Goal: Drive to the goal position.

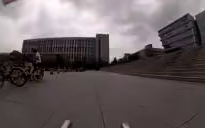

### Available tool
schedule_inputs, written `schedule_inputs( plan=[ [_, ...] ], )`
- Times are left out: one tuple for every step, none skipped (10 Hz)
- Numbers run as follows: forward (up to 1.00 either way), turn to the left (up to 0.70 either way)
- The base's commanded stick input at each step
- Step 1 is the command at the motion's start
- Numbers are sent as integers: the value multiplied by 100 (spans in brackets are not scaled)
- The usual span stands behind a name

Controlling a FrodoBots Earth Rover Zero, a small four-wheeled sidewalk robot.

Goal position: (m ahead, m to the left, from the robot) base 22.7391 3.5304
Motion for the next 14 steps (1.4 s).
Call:
schedule_inputs(
  plan=[
    [100,0],
    [100,0],
    [100,0],
    [100,0],
    [100,0],
    [100,0],
    [100,0],
    [100,0],
    [100,0],
    [100,-6],
    [100,-7],
    [100,0],
    [100,0],
    [100,0]
  ],
)
